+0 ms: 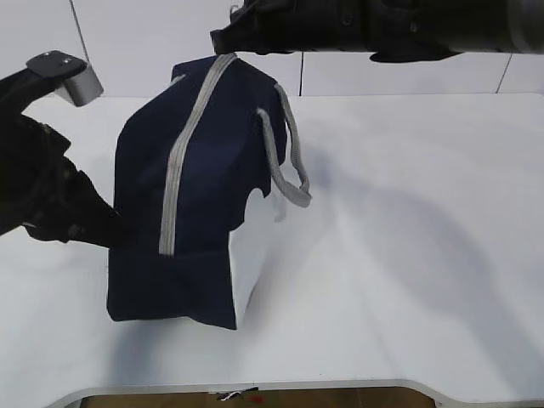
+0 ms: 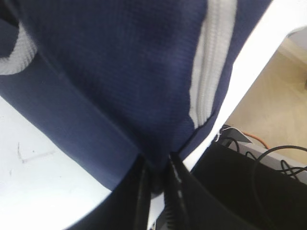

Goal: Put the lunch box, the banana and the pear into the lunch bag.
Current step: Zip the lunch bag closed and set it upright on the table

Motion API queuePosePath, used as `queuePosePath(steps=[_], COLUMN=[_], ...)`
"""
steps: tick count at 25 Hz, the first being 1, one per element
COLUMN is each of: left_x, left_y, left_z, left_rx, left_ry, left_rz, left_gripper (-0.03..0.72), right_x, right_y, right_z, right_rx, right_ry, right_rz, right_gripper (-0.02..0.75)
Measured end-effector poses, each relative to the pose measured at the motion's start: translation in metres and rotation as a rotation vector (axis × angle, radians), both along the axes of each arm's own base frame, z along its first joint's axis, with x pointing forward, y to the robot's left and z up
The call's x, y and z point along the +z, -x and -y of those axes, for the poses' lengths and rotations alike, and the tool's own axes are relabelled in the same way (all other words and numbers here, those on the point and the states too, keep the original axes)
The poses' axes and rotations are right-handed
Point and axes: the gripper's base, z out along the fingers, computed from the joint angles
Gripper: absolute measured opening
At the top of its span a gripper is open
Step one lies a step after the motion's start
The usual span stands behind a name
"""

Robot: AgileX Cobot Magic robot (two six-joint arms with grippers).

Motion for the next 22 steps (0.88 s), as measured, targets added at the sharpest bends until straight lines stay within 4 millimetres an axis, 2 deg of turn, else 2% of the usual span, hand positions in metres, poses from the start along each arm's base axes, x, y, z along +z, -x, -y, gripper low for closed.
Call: queuePosePath(steps=[6, 8, 13, 18, 22], left_x=[0.015, 0.020, 0.039, 0.065, 0.066], left_y=[0.008, 0.011, 0.007, -0.015, -0.037], left_z=[-0.001, -0.003, -0.008, -0.015, -0.007], left_rx=[0.045, 0.066, 0.185, 0.321, 0.339], left_ry=[0.053, 0.068, 0.131, 0.246, 0.307], left_rz=[0.012, 0.021, 0.094, 0.136, 0.056], left_gripper=[0.361, 0.407, 0.428, 0.430, 0.425], right_x=[0.001, 0.001, 0.001, -0.002, -0.003], right_y=[0.003, 0.004, 0.006, 0.010, 0.012], right_z=[-0.005, -0.007, -0.009, -0.012, -0.014], right_rx=[0.061, 0.076, 0.111, 0.151, 0.165], right_ry=[-0.035, -0.044, -0.060, -0.059, -0.090], right_rz=[-0.016, -0.021, -0.035, -0.073, -0.121], right_gripper=[0.017, 0.017, 0.017, 0.017, 0.017])
